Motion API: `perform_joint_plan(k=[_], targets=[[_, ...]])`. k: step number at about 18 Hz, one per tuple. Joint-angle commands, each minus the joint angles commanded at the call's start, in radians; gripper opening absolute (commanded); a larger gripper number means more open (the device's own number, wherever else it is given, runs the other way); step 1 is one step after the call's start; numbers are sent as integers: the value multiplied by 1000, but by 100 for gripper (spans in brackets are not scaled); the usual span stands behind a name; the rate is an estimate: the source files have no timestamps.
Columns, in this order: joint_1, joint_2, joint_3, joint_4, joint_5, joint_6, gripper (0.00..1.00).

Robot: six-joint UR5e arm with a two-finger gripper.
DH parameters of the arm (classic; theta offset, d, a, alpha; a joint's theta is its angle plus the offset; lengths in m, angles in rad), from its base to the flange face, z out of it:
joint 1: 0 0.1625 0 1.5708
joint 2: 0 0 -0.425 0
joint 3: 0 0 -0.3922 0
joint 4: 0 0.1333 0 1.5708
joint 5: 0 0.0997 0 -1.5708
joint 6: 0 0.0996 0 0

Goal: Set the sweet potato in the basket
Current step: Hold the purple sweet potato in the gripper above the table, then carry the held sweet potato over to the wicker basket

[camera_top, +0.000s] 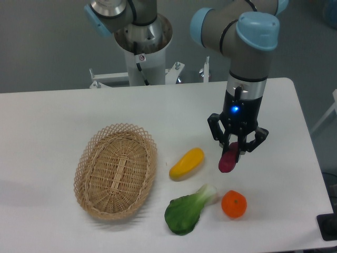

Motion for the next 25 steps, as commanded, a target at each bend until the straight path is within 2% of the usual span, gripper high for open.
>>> perform_joint_plan(k=[8,12,16,21,25], targets=[[-28,29,-38,-9,6,-41,31],[-89,29,-43,-3,15,-121,31],[-188,17,-49,14,41,-245,31],[-359,-3,-89,20,173,-423,31],[-481,-63,-126,98,323,-589,31]])
